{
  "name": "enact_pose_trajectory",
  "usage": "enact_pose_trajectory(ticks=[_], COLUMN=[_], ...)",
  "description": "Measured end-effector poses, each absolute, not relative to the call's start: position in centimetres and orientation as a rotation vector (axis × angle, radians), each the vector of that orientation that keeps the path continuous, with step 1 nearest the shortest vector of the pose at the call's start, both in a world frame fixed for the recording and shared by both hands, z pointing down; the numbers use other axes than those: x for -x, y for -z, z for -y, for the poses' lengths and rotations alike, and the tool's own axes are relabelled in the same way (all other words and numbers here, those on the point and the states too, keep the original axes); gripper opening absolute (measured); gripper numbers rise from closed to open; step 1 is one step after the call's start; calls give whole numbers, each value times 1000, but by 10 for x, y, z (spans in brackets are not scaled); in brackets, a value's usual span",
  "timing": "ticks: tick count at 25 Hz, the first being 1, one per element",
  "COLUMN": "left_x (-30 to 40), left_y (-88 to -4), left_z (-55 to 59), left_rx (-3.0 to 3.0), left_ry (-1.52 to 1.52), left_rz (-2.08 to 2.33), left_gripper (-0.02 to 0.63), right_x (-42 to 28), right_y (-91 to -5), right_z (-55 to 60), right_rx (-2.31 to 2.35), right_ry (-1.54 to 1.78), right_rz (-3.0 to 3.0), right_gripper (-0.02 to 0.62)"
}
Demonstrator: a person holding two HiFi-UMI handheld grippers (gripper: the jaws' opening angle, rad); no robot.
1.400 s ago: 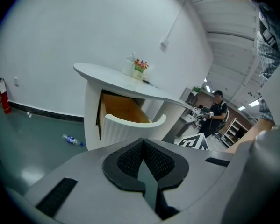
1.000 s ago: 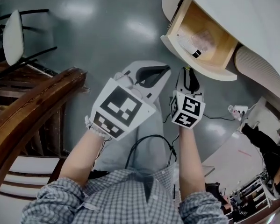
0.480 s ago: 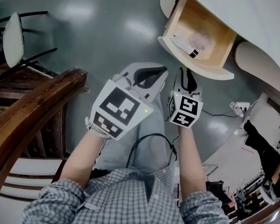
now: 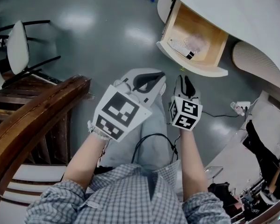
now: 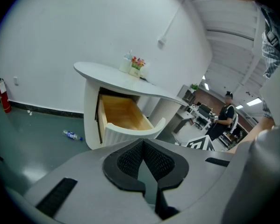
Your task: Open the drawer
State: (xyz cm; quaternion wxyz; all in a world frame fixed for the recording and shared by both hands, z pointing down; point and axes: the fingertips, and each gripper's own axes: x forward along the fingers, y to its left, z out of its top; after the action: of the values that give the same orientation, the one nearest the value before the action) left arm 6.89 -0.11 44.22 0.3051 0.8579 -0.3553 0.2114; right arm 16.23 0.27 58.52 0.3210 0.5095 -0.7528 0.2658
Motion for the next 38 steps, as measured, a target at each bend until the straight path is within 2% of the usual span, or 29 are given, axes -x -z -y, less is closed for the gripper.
enact_pose_trajectory(ticks=[3,6,18,38], left_x=[-69,-66,-78,-87], left_y=[-432,-422,-365,-268], left_z=[3,7,15,34], left_rx=[-2274,-2275,-2244,-2330], left_ry=[-563,-559,-506,-518], left_rz=[938,932,888,896], left_gripper=[0,0,0,0], right_x=[-168,-170,-176,-212], right_y=[-572,-552,-460,-298], right_z=[-8,-7,12,43], right_rx=[-1345,-1370,-1386,-1517], right_ry=[-695,-693,-690,-460], right_rz=[1966,1980,2083,2264], right_gripper=[36,17,9,8])
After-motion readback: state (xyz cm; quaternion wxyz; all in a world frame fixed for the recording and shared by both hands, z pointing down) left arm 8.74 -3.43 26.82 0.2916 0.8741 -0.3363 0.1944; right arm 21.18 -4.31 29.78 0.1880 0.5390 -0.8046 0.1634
